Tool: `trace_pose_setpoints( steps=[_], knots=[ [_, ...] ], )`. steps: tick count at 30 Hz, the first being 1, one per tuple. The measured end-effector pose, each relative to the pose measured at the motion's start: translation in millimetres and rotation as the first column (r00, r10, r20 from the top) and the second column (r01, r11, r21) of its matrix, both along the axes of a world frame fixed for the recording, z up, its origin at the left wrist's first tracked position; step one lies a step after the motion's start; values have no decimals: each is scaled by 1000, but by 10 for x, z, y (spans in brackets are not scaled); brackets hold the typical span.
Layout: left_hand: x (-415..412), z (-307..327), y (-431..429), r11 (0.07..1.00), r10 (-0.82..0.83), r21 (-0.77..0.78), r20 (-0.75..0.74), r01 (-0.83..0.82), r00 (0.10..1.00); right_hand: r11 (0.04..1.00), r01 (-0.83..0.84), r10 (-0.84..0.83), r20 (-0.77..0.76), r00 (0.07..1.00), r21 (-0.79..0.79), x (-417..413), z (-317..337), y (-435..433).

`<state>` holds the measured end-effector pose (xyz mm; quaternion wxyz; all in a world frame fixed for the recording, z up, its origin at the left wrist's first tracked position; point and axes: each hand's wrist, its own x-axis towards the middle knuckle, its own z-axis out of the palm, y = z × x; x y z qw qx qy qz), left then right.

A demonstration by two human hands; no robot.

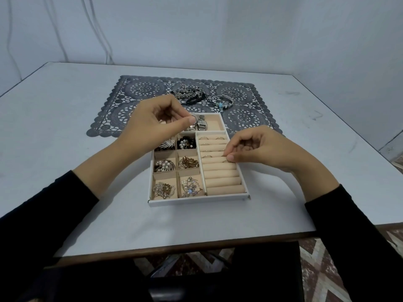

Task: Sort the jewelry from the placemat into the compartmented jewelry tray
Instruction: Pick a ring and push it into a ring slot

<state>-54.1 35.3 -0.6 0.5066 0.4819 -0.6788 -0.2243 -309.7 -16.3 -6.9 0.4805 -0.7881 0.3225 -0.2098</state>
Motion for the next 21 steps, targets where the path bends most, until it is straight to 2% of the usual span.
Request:
trace_pose_setpoints(
  steps=[5,10,13,15,18,21],
  knots=[
    [-25,-2,24,1000,-30,5,13,30,999,994,106,-104,113,988,-10,-8,17,-49],
    [-87,-22,37,998,-56,40,40,54,998,903,429,-404,292,867,-27,38,-69,-246],
    [-126,-24,53,996,-68,65,52,64,996,798,577,-542,214,813,-171,36,-214,-428],
    [-141,-29,63,994,-84,82,63,79,994,742,592,-597,90,797,-315,30,-282,-527],
    [-158,-39,75,989,-116,105,104,105,988,717,480,-594,-82,800,-506,46,-305,-596],
    [-184,-50,92,981,-159,128,120,143,980,721,385,-560,-158,813,-575,90,-286,-585]
  ],
)
